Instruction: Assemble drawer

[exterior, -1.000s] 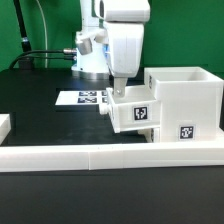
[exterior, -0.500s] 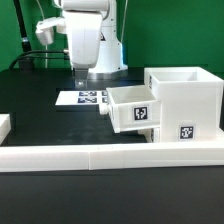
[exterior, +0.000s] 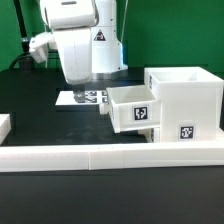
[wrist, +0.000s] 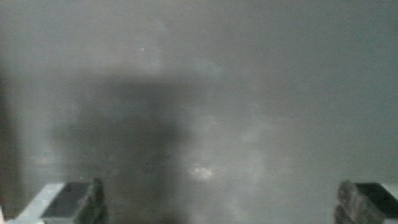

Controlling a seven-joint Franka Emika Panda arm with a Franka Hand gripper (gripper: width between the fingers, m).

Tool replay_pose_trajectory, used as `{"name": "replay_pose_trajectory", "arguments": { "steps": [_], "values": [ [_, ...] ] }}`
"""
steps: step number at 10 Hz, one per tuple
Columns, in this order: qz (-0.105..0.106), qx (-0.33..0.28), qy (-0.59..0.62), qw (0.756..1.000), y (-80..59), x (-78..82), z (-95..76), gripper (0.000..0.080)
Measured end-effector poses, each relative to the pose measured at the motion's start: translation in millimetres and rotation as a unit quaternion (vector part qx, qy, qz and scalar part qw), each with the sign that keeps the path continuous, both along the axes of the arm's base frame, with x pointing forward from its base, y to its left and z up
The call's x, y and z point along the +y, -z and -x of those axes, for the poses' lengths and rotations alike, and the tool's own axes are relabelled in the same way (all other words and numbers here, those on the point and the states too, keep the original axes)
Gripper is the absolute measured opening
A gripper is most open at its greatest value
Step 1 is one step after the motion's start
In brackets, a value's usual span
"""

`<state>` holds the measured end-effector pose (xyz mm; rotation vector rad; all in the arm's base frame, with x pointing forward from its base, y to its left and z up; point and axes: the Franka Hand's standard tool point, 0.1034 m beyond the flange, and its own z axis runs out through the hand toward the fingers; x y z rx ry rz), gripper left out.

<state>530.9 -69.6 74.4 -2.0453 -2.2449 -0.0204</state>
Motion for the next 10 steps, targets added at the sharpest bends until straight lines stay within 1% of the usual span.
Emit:
{"name": "replay_pose_trajectory", "arguments": {
  "steps": [2, 3, 4, 5, 7, 10],
  "values": [
    [-0.033, 0.015, 0.011, 0.999, 5.3, -0.3, 0.2, 0.0649],
    [-0.067, 0.030, 0.023, 0.997, 8.5, 2.0, 1.4, 0.0649],
    [-0.063, 0.030, 0.040, 0.997, 9.6, 6.3, -1.8, 0.0649],
    [-0.064, 0.034, 0.043, 0.996, 10.5, 16.8, -2.3, 0.0649],
    [-0.066, 0.040, 0.064, 0.995, 12.9, 29.7, -2.8, 0.0649],
    [-0.065, 0.048, 0.091, 0.993, 10.6, 58.0, -5.6, 0.0649]
  ]
}}
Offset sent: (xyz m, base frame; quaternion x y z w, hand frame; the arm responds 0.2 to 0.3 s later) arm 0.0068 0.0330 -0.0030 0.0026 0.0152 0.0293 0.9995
